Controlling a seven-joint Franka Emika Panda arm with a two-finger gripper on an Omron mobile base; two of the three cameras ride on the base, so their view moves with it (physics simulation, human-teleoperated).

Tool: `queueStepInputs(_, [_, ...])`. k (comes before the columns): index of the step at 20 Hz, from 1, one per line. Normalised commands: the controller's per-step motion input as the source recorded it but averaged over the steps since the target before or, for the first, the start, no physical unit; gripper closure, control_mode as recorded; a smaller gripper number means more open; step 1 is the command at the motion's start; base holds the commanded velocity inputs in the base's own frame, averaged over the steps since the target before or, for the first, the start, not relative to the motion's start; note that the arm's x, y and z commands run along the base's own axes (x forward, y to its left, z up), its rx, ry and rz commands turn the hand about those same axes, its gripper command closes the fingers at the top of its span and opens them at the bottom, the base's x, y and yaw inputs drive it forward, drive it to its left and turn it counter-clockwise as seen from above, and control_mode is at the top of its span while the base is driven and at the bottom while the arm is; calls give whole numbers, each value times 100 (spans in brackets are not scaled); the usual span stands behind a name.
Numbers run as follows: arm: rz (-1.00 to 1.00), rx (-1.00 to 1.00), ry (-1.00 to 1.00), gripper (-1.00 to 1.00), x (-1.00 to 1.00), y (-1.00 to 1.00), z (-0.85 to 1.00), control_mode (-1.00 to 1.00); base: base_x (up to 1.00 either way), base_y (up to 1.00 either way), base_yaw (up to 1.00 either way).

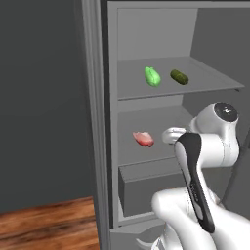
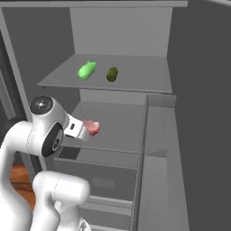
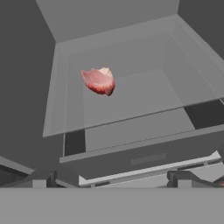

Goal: Gather the corn and cucumber from the fridge and place them on a tray on the dining counter. Then gather the steak and fish from the fridge and place them on the other tray.

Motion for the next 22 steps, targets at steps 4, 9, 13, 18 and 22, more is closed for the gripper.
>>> queueStepInputs(4, [6,-4,12,-100,83,4,-48,-100,0,0,0])
queueStepInputs(9, [12,-10,8,-100,78,12,-44,-100,0,0,0])
queueStepInputs(13, [8,-10,-1,-100,42,4,-8,-100,0,0,0])
queueStepInputs(18, [10,-7,-14,-100,12,3,-12,-100,0,0,0])
queueStepInputs(22, [12,-1,-11,-100,3,0,-22,-100,0,0,0])
